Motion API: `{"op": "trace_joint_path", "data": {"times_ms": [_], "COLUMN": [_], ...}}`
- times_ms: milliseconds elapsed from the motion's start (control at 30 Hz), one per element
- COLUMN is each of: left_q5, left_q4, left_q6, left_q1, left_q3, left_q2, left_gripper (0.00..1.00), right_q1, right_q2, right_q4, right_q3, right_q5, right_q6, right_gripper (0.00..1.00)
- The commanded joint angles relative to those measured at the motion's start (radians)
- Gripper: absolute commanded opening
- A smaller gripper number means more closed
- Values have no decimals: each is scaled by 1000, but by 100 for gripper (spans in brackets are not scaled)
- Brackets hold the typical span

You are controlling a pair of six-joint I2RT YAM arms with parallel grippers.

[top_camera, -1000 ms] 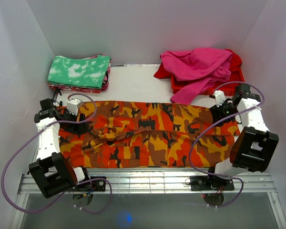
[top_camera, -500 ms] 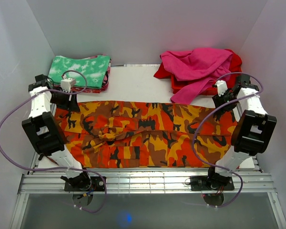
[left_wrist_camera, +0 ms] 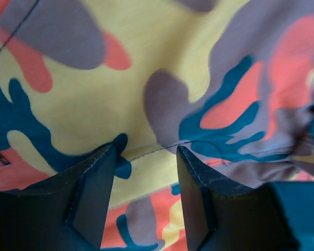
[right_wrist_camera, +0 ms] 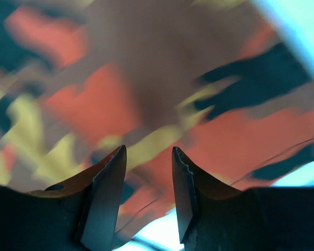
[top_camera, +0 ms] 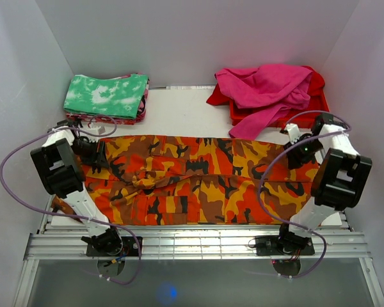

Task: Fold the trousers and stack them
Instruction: Flatten the trousers out, then fold the trousers

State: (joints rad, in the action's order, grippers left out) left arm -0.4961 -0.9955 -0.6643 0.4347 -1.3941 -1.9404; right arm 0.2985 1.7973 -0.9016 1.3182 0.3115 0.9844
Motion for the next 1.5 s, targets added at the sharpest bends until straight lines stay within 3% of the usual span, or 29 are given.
{"op": "trace_joint_path", "data": {"times_ms": [0, 167, 300, 400, 567, 733, 800, 900, 967, 1000, 1067, 1233, 1333, 1467], "left_q5": [72, 96, 90, 103, 119, 52, -23, -111, -146, -163, -199, -208, -210, -228], "left_q4": [108, 181, 195, 182, 169, 100, 34, -49, -66, -81, -81, 21, 128, 247], "left_q6": [29, 98, 135, 146, 146, 39, -39, -116, -127, -138, -146, -69, 11, 110], "left_q1": [27, 53, 55, 56, 58, 61, 62, 62, 62, 62, 62, 62, 65, 90], "left_q3": [73, 145, 176, 165, 149, 130, 92, -4, -60, -118, -170, -278, -278, -301], "left_q2": [46, 52, 70, 81, 71, 73, 90, 126, 141, 139, 130, 86, 87, 72], "left_gripper": [61, 61, 62, 63, 63, 63, 66, 74, 79, 88, 97, 96, 95, 95], "right_q1": [-7, -27, -25, -10, 21, 19, 19, 31, 37, 42, 42, 42, 47, 48], "right_q2": [-202, -228, -242, -175, -50, -32, -59, -93, -90, -69, -26, 201, 309, 364], "right_q4": [-141, -85, 122, 243, 331, 167, 37, -49, -97, -97, -91, -72, -42, 32], "right_q3": [-144, -318, -476, -485, -360, -257, -202, -76, 10, 101, 195, 476, 559, 535], "right_q5": [40, -51, -207, -290, -354, -218, -123, -16, 30, 66, 89, 69, 47, 54], "right_q6": [108, 111, 137, 149, 108, 121, 158, 183, 181, 160, 136, 45, 11, 13], "right_gripper": [46, 40, 39, 37, 34, 39, 46, 76, 80, 83, 83, 72, 67, 67]}}
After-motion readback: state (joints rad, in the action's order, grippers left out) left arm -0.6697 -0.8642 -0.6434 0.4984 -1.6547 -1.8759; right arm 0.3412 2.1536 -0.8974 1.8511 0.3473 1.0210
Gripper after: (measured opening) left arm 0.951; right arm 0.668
